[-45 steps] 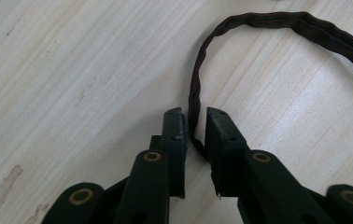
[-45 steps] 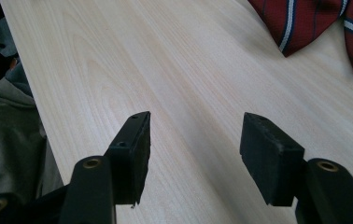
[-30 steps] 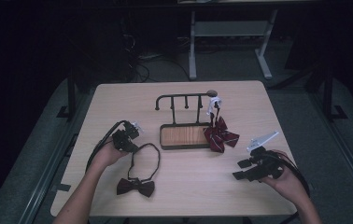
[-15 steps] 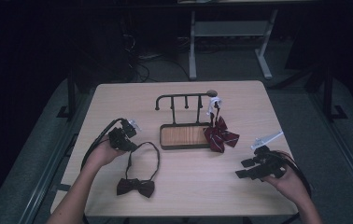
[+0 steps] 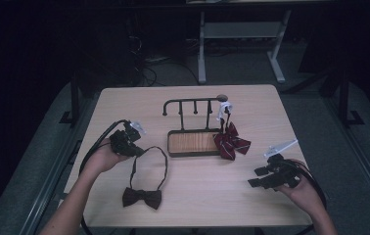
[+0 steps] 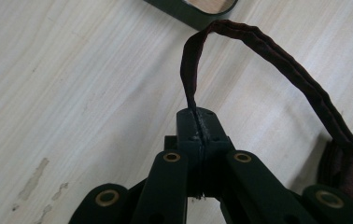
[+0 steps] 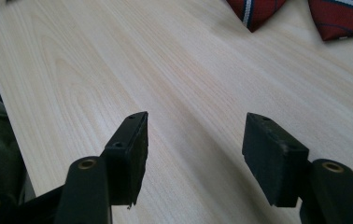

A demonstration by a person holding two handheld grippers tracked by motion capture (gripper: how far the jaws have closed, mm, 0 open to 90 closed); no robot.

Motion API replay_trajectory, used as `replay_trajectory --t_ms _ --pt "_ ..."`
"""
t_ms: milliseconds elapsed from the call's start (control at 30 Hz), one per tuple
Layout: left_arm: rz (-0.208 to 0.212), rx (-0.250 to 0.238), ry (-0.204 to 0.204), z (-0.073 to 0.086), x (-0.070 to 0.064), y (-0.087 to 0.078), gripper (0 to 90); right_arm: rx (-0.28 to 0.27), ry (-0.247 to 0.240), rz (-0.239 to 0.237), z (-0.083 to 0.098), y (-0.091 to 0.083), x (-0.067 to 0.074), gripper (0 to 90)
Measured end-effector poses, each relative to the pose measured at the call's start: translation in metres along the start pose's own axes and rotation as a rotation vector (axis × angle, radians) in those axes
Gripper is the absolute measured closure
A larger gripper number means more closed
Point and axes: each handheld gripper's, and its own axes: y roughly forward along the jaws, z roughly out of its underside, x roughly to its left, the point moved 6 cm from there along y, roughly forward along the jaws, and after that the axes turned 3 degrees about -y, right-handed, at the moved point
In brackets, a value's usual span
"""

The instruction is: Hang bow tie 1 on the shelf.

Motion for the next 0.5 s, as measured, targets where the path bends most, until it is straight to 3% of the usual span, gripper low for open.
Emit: replay_trajectory --t_ms 500 --pt "0.0 -0.014 0.074 -0.013 -0.015 -0.026 89.5 -0.002 -0.001 0.001 0.0 0.0 0.001 40.8"
